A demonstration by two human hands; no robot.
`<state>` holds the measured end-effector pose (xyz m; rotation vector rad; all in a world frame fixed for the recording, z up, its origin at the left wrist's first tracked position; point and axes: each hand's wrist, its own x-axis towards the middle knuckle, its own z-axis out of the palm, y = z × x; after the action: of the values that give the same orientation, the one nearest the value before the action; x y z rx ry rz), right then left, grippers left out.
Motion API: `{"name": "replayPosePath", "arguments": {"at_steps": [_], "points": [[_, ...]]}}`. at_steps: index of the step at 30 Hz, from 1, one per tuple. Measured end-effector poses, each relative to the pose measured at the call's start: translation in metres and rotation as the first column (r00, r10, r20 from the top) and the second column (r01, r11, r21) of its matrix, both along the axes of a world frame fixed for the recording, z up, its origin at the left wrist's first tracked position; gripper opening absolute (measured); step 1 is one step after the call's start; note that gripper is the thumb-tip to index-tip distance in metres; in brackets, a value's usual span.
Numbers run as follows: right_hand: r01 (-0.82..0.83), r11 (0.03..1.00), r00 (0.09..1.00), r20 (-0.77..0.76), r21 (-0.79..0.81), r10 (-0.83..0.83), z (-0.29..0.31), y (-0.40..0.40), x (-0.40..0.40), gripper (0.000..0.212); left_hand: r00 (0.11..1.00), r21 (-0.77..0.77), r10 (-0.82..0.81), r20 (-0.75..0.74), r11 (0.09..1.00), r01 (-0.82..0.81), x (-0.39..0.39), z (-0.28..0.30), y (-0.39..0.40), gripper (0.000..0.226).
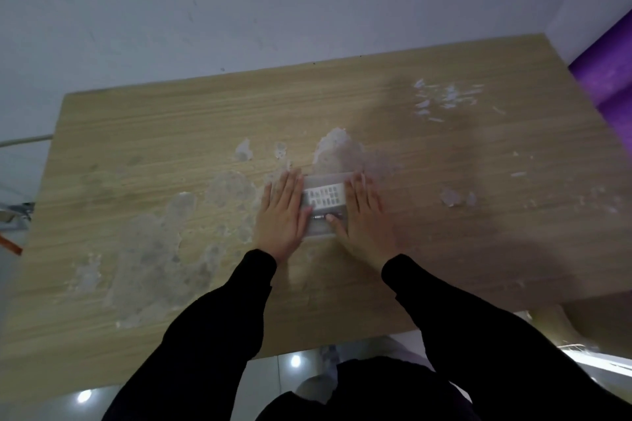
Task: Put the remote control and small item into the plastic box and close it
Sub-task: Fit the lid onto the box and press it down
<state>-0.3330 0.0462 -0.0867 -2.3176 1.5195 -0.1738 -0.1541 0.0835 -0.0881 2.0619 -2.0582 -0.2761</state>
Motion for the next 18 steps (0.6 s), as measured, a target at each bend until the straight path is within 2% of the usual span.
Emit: {"name": "replayPosePath", "arguments": {"at_steps": [6,13,18], "points": [[-0.034,0.999,0.997,-0.076,0.019,0.035,0.004,-0.008,0.001,0.083,0.999,0.051,-0.002,-0.054,0.999,0.005,0.004,-0.001,-0.003,0.064],[-0.063,0.998,0.998,0.004,-0.011,0.063,0.004,-0.017,0.001,0.074,0.999,0.065,0.027,-0.047,0.998,-0.024,-0.002,0.009,-0.004,0.073],[-0.035,0.999,0.999,0.016,-0.023,0.035,0.003,-0.019,0.001,0.070,0.991,0.075,0.125,-0.041,0.990,-0.121,-0.019,0.013,-0.010,0.065]]}}
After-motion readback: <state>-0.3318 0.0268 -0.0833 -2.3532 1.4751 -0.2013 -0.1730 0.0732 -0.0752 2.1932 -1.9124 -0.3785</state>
